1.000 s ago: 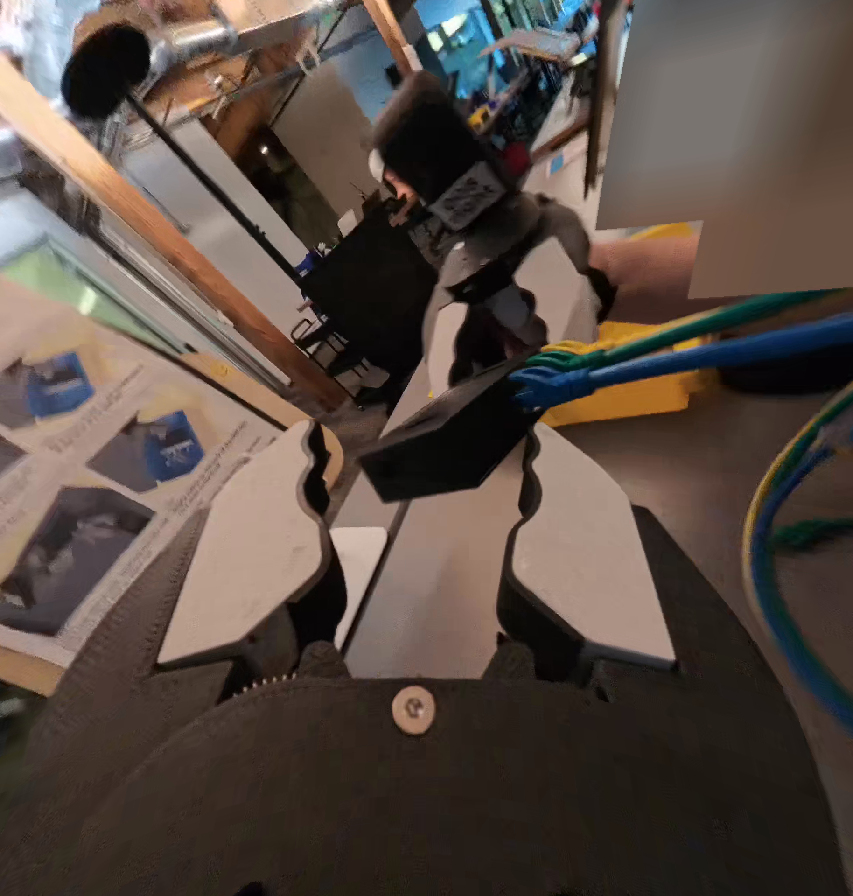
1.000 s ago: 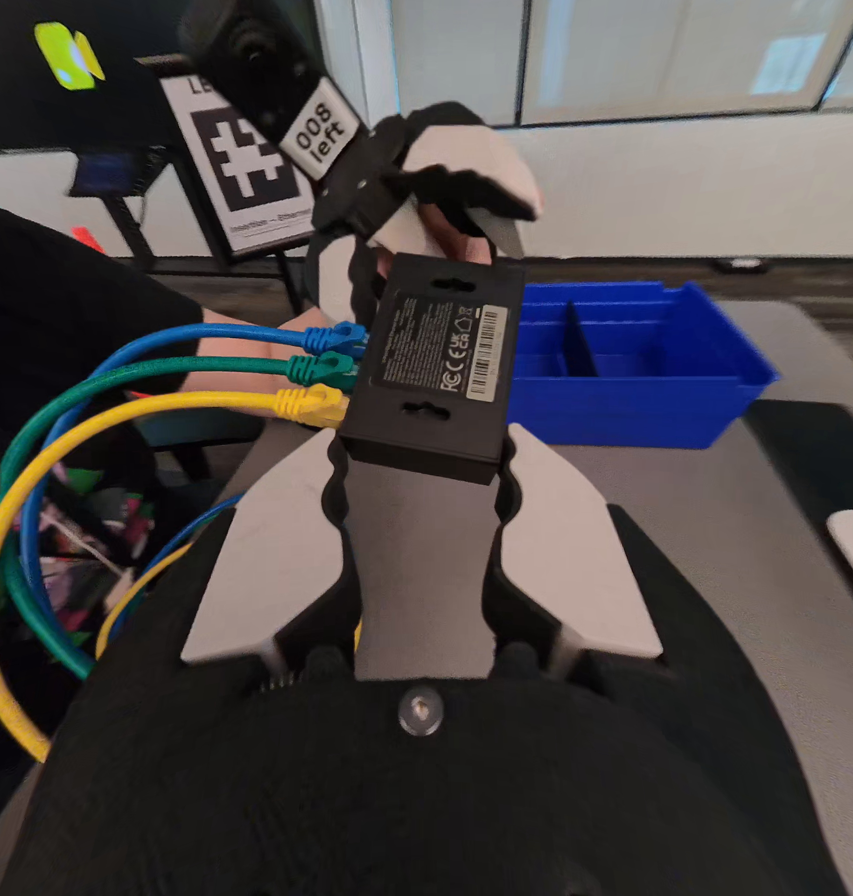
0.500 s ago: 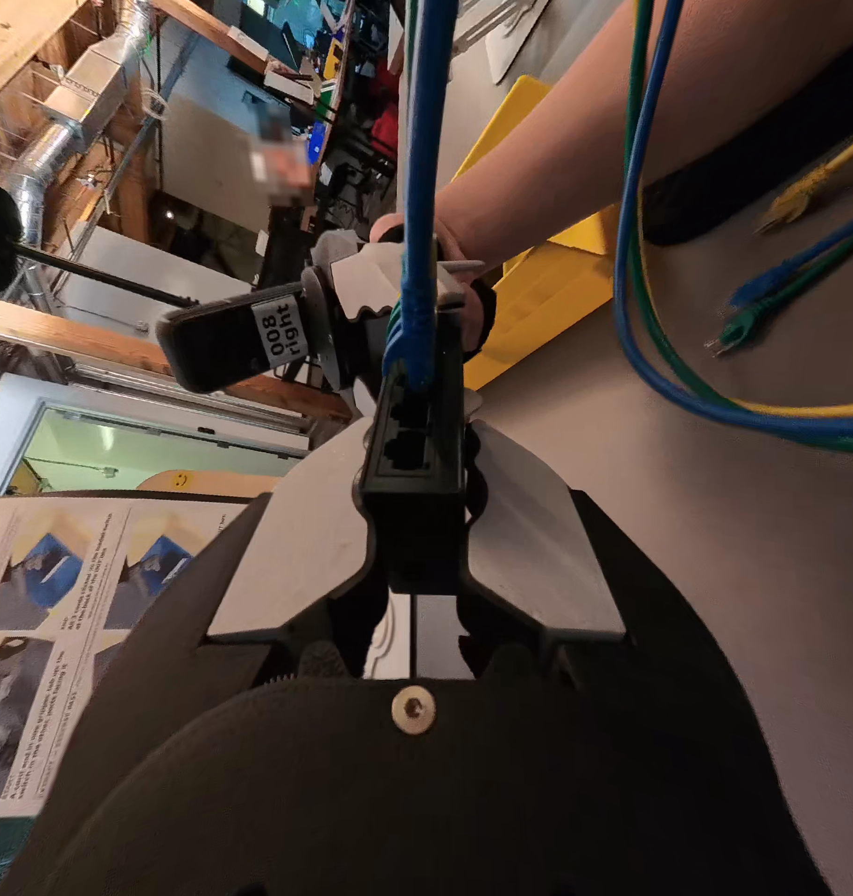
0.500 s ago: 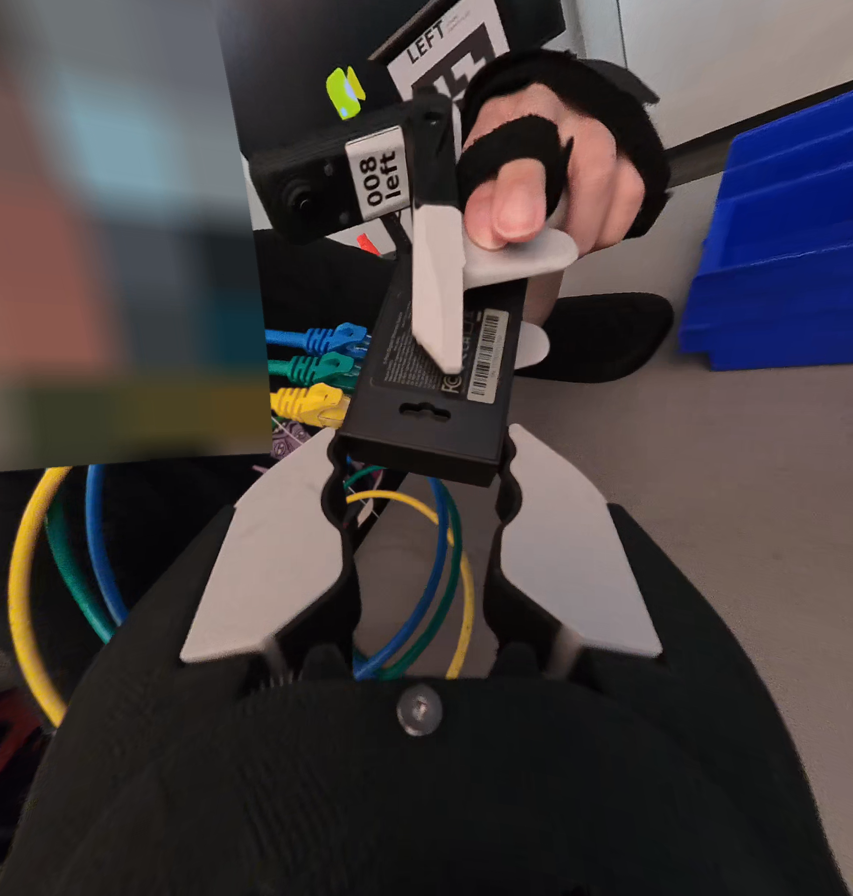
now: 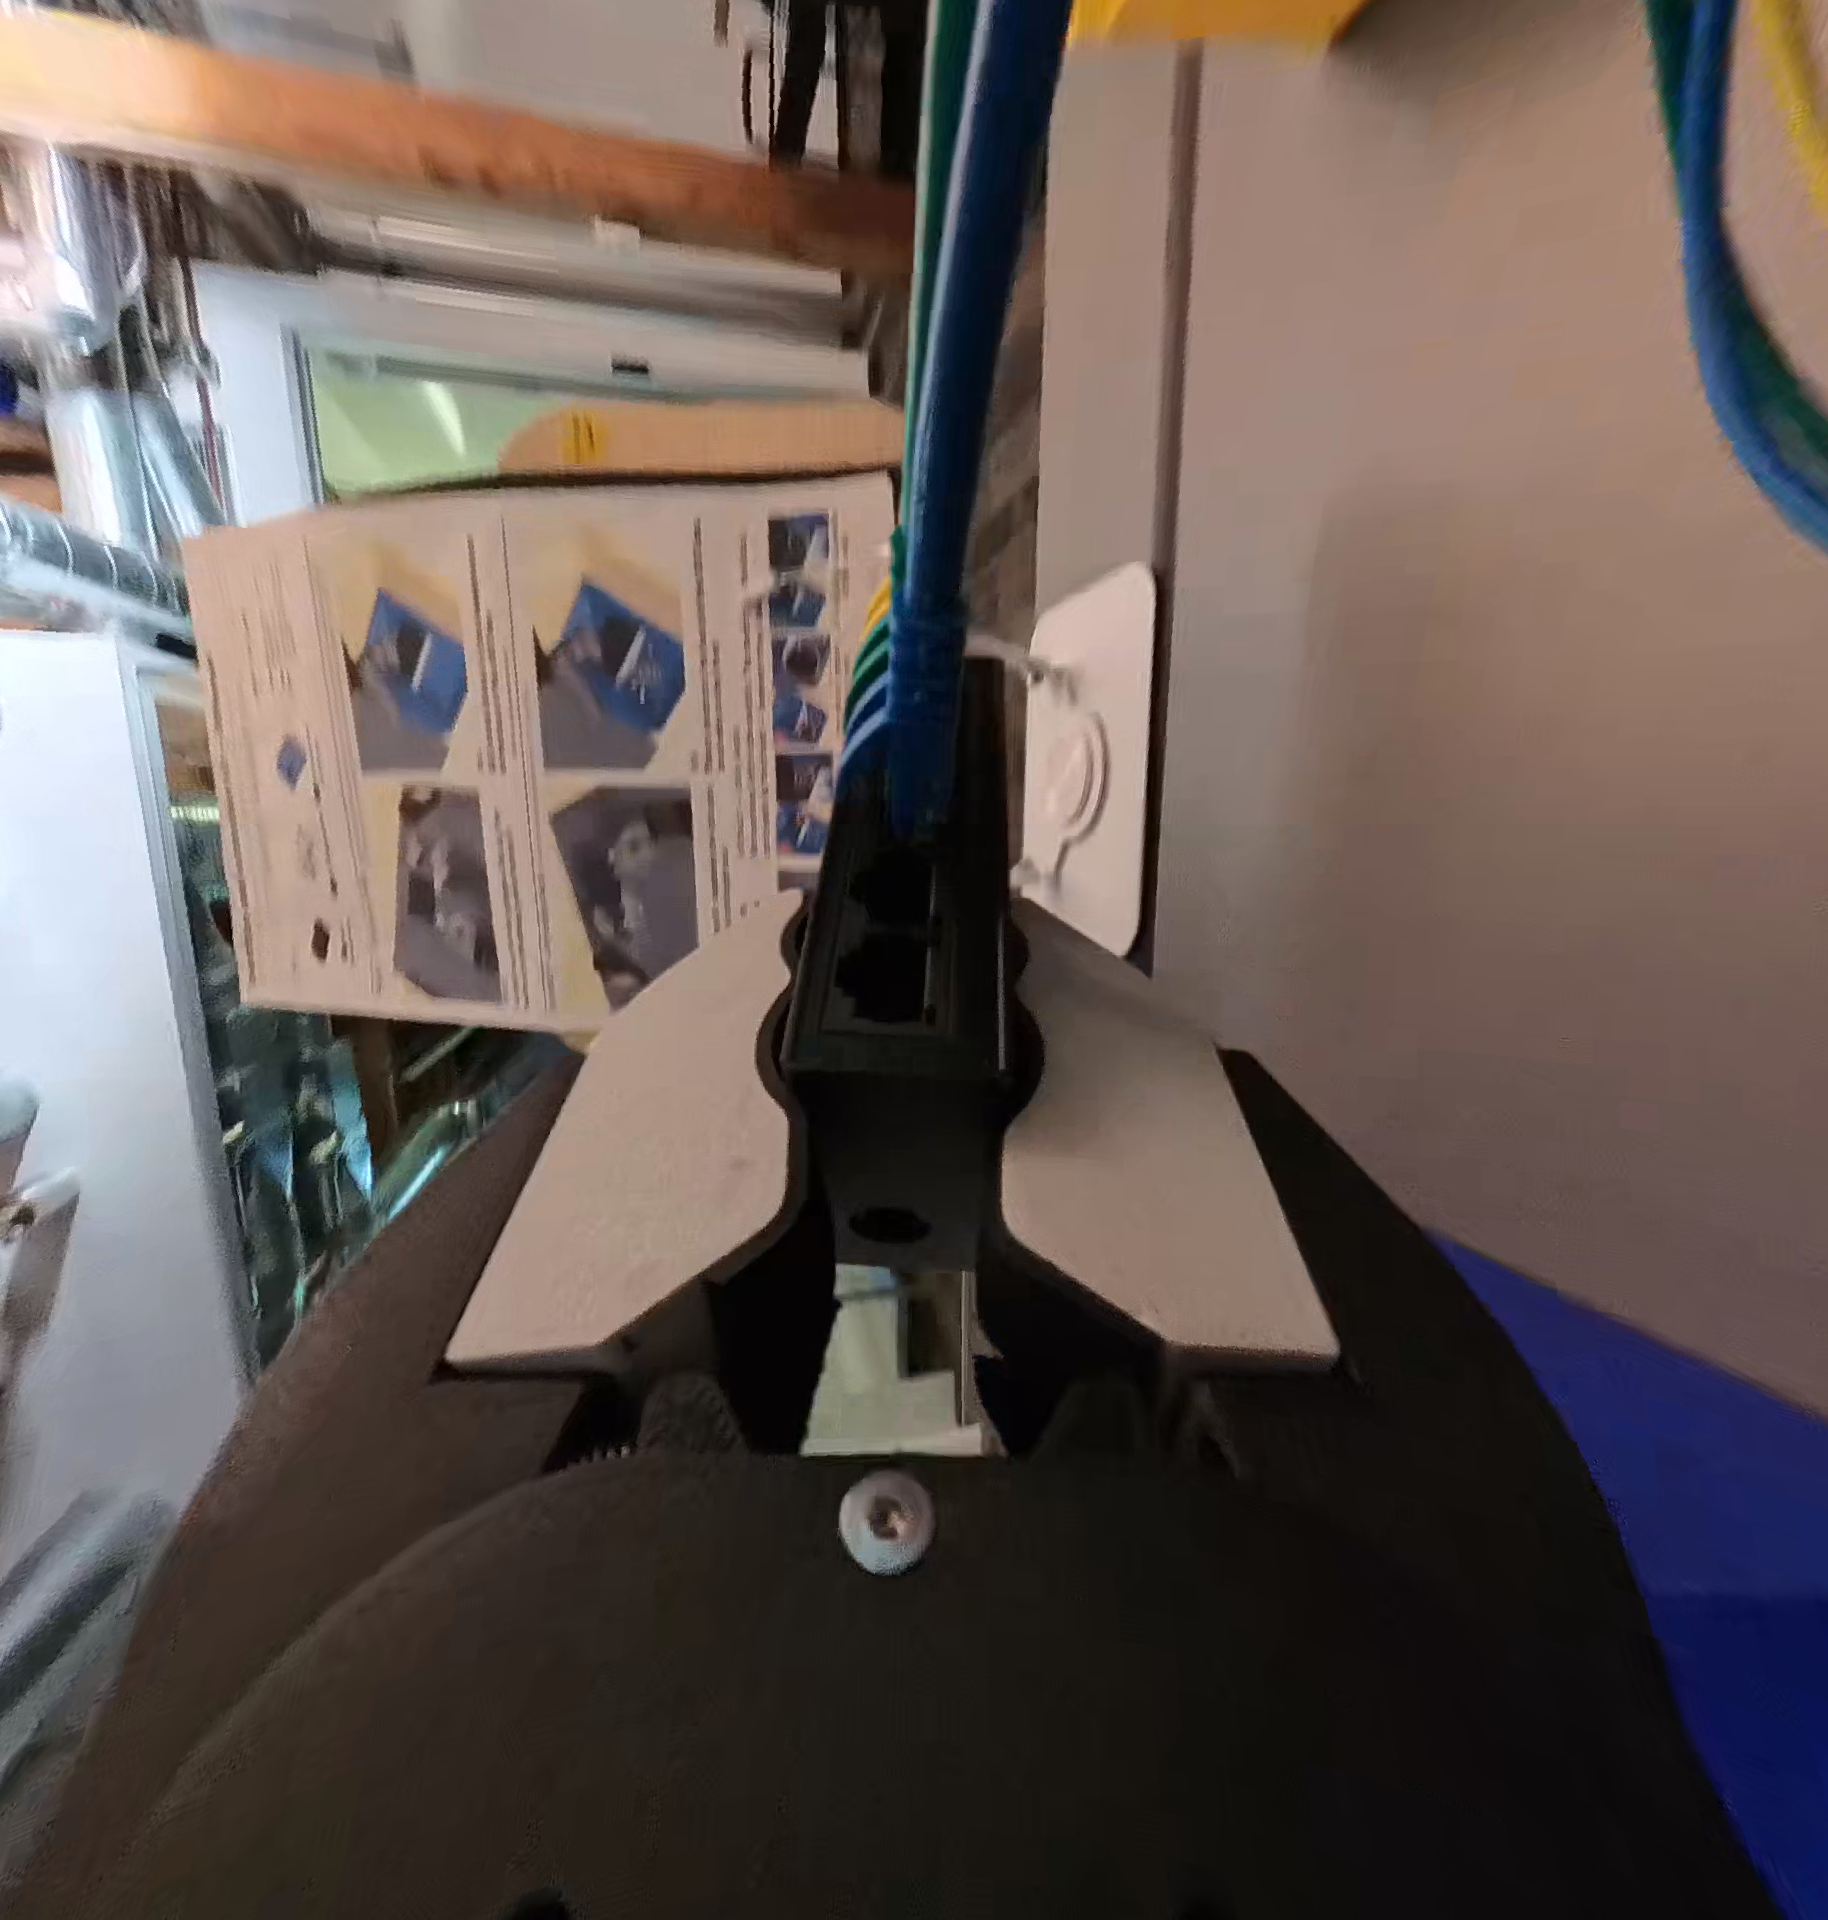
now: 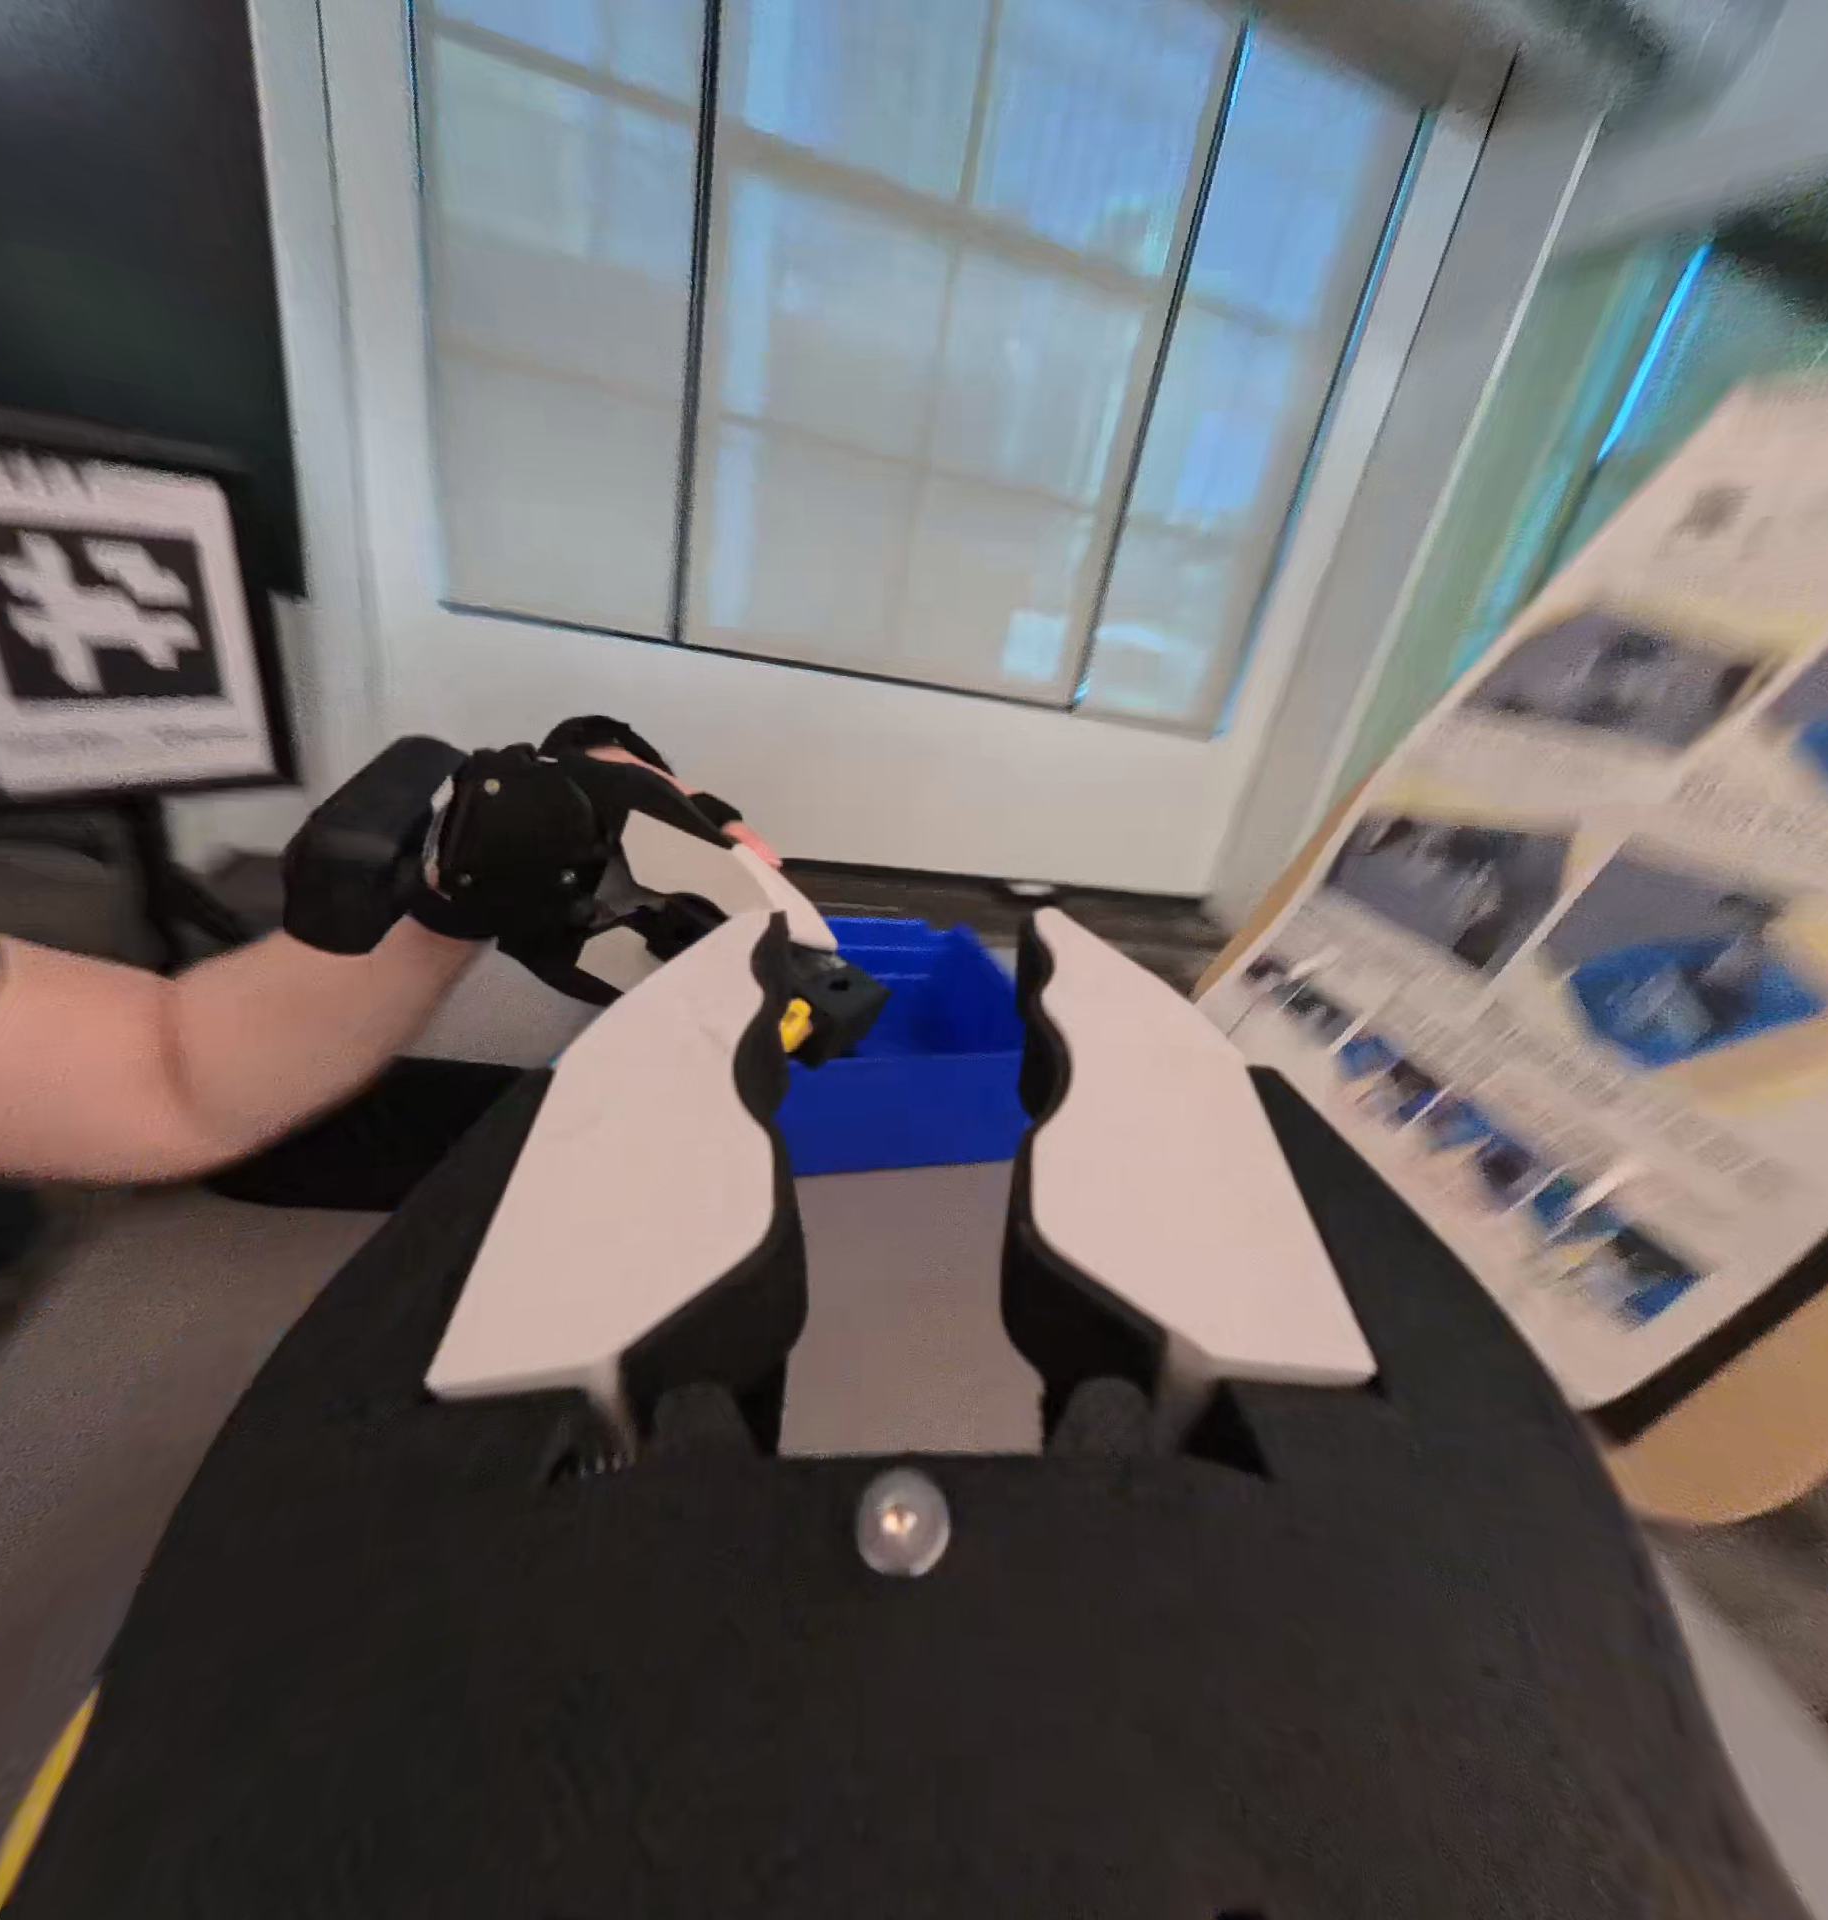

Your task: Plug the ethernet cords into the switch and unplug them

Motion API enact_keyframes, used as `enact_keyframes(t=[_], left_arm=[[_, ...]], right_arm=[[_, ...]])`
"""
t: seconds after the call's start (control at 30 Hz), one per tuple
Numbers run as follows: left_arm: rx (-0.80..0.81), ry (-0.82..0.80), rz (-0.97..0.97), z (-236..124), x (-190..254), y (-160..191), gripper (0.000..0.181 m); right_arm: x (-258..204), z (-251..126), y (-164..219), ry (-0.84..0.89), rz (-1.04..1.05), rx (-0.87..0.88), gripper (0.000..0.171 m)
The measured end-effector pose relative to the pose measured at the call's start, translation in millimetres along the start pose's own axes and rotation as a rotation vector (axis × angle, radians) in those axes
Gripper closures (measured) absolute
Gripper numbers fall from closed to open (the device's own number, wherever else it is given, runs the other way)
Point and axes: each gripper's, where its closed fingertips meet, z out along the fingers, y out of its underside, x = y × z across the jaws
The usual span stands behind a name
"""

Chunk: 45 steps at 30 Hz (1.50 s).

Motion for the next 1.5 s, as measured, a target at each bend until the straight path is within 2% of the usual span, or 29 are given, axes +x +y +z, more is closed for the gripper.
enact_keyframes(t=[0.07, 0.17, 0.27, 0.33, 0.5, 0.57, 1.2, 1.37, 1.5], left_arm=[[-0.038, -0.018, -0.007, 2, -4, 9, 0.151], [-0.072, -0.037, -0.008, 3, -6, 12, 0.151], [-0.109, -0.044, 0.003, 5, -6, 10, 0.151], [-0.128, -0.051, 0.014, 5, -7, 6, 0.151], [-0.092, -0.029, 0.032, 3, 0, -17, 0.151], [-0.100, -0.032, 0.054, 4, 2, -22, 0.151], [-0.061, -0.040, 0.100, 1, 5, -42, 0.151], [-0.051, -0.100, 0.136, 12, 3, -46, 0.151], [-0.071, 0.011, 0.099, 27, 21, -43, 0.151]], right_arm=[[-31, 7, -14, 0.040, -0.236, -0.033, 0.131], [-66, 37, 3, 0.086, -0.565, -0.158, 0.130], [-90, 66, 42, 0.015, -0.639, -0.308, 0.130], [-98, 77, 58, -0.008, -0.651, -0.346, 0.129], [-72, 81, 87, 0.128, -0.925, -0.509, 0.133], [-73, 82, 89, 0.128, -0.987, -0.512, 0.142], [-69, 76, 98, 0.105, -1.086, -0.529, 0.154], [-61, 71, 103, 0.112, -0.971, -0.573, 0.155], [-54, 65, 123, 0.070, -0.868, -0.666, 0.155]])
